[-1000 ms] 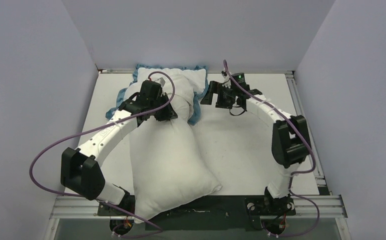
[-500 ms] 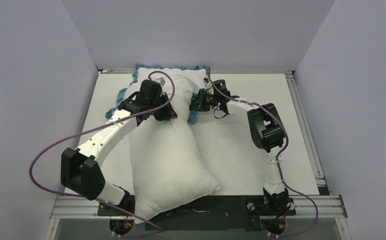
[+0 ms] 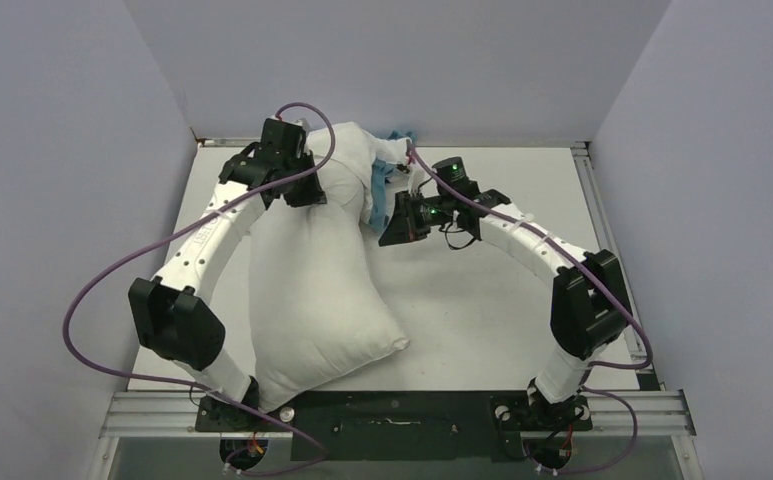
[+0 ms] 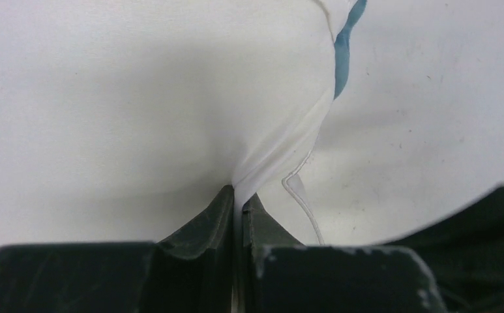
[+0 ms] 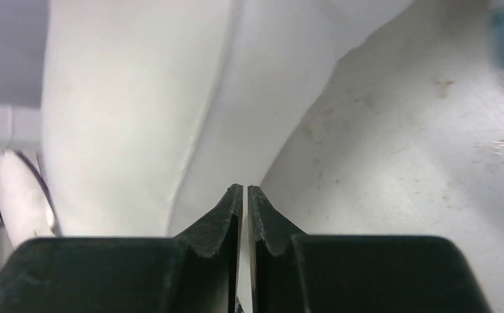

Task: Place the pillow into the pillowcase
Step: Stuff the pillow into the pillowcase.

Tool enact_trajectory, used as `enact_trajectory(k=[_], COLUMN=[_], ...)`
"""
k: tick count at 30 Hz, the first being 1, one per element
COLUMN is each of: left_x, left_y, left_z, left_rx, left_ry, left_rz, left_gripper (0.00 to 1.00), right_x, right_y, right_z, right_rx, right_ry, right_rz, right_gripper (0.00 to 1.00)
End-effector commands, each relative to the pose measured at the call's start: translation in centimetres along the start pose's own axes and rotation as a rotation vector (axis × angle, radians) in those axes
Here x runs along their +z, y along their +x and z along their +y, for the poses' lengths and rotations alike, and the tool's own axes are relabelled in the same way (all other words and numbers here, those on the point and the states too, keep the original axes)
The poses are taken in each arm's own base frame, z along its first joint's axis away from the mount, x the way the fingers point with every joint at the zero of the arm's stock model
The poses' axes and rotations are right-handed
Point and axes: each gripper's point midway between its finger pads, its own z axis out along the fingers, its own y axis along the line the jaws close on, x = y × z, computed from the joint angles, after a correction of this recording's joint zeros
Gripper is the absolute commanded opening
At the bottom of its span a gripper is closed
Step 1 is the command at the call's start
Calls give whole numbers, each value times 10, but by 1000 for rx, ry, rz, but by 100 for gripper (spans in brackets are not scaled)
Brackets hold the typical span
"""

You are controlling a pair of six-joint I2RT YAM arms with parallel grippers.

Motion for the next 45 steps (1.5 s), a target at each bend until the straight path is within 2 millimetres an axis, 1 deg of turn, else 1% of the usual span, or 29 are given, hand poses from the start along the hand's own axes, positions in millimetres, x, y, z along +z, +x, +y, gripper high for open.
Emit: enact_trajectory(k=[1, 3, 4, 5, 6, 8, 9, 11, 12, 13, 14, 15, 17, 19, 22, 23, 25, 28, 30, 33, 35, 36, 38, 39, 40, 41, 42, 44, 45], left_x=[11, 17, 20, 22, 22, 22, 21, 17, 15, 14, 13, 13, 12, 14, 15, 15, 15, 15, 15, 14, 14, 14, 13, 13, 12, 12, 12, 11, 11], left_y=[-32, -33, -33, -33, -34, -32, -31, -28, -27, -25, -24, -21, -16, -7, 3, 6, 11, 16, 18, 19, 19, 18, 18, 19, 18, 18, 18, 17, 16], left_z=[9, 7, 6, 5, 4, 1, 0, -7, -8, -10, -12, -13, -18, -22, -26, -27, -28, -28, -29, -29, -29, -29, -30, -31, -31, -31, -31, -32, -32], left_rx=[17, 3, -1, -2, -2, 5, 12, 24, 23, 21, 15, 9, 4, 6, 10, 8, 2, -10, -11, -14, -15, -14, -14, -14, -14, -14, -14, -15, -14], left_ry=[-60, -61, -61, -59, -55, -34, -25, 17, 29, 41, 54, 67, 94, 105, 112, 115, 122, 130, 132, 133, 132, 133, 135, 137, 138, 139, 138, 142, 141], left_rz=[-81, -80, -81, -80, -80, -71, -73, -72, -76, -77, -82, -78, -69, -52, -33, -26, -20, -12, -7, -8, -9, -8, -5, -3, -4, -3, 0, 0, -2], left_gripper=[0, 0, 0, 0, 0, 0, 0, 0, 0, 0, 0, 0, 0, 0, 0, 0, 0, 0, 0, 0, 0, 0, 0, 0, 0, 0, 0, 0, 0], right_x=[-4, -2, 0, 1, 0, -5, -10, -23, -28, -32, -33, -33, -25, -11, 14, 27, 49, 77, 92, 100, 101, 101, 110, 114, 120, 127, 133, 139, 139], right_y=[49, 65, 68, 69, 66, 45, 31, -1, -17, -36, -48, -60, -80, -95, -114, -115, -120, -128, -127, -128, -130, -132, -132, -135, -138, -137, -136, -134, -133], right_z=[56, 68, 69, 65, 57, 32, 20, -12, -26, -39, -53, -64, -80, -97, -113, -121, -125, -120, -123, -130, -135, -135, -139, -137, -132, -131, -128, -122, -119], right_rx=[-160, -194, -197, -174, -144, -64, -14, 78, 102, 109, 129, 140, 153, 176, 210, 221, 218, 205, 220, 243, 259, 261, 272, 269, 262, 269, 279, 293, 292], right_ry=[-112, -132, -122, -97, -69, -1, 16, 69, 89, 105, 129, 137, 140, 138, 108, 104, 93, 64, 59, 54, 45, 32, 13, -1, -15, -23, -33, -53, -55], right_rz=[220, 292, 299, 287, 256, 153, 90, -49, -121, -197, -250, -298, -357, -390, -426, -416, -396, -379, -367, -381, -398, -409, -408, -408, -410, -403, -399, -391, -386], right_gripper=[5, 5, 5, 5, 5, 5, 10, 33, 39, 48, 60, 66, 77, 85, 87, 87, 86, 83, 78, 65, 54, 54, 60, 64, 65, 64, 52, 19, 8])
